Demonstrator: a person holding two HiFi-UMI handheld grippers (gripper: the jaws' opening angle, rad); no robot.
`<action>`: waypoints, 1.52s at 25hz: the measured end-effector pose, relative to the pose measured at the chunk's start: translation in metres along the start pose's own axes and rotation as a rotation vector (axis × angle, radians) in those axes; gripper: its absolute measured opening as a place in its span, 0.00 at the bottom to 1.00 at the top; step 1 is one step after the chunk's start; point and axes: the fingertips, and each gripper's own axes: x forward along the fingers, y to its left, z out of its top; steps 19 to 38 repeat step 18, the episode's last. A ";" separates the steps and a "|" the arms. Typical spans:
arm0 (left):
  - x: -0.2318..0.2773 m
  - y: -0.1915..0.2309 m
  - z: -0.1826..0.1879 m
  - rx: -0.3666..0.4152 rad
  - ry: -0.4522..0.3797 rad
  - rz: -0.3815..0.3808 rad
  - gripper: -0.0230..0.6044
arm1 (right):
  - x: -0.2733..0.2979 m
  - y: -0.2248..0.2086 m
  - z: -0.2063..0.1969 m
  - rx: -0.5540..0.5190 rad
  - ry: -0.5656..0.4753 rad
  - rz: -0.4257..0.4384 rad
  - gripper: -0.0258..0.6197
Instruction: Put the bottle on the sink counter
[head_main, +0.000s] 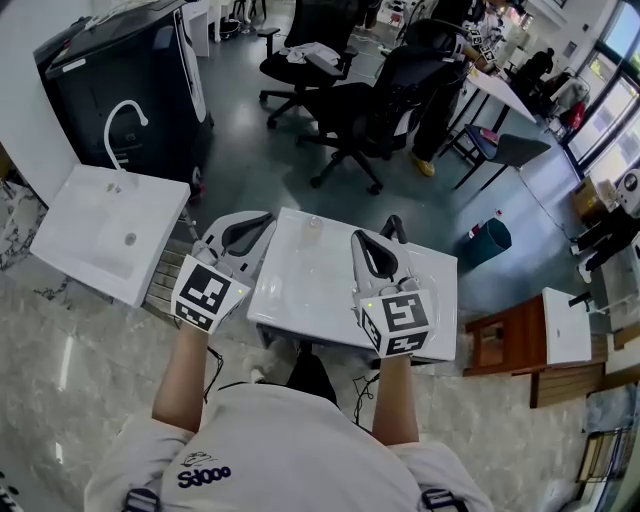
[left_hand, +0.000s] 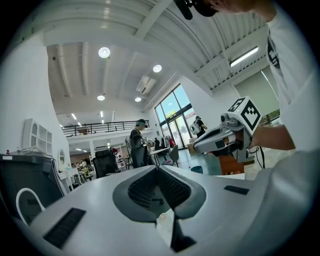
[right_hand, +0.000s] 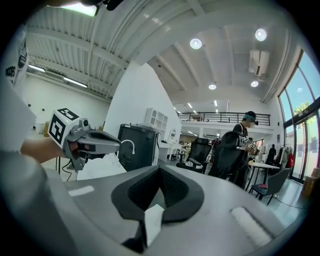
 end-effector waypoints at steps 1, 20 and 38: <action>0.001 0.000 0.001 -0.002 -0.001 -0.001 0.06 | 0.001 0.000 0.000 0.005 0.000 0.004 0.05; 0.004 -0.001 -0.006 -0.006 0.019 -0.009 0.06 | 0.005 -0.002 -0.006 0.026 -0.001 0.011 0.06; 0.004 -0.001 -0.006 -0.006 0.019 -0.009 0.06 | 0.005 -0.002 -0.006 0.026 -0.001 0.011 0.06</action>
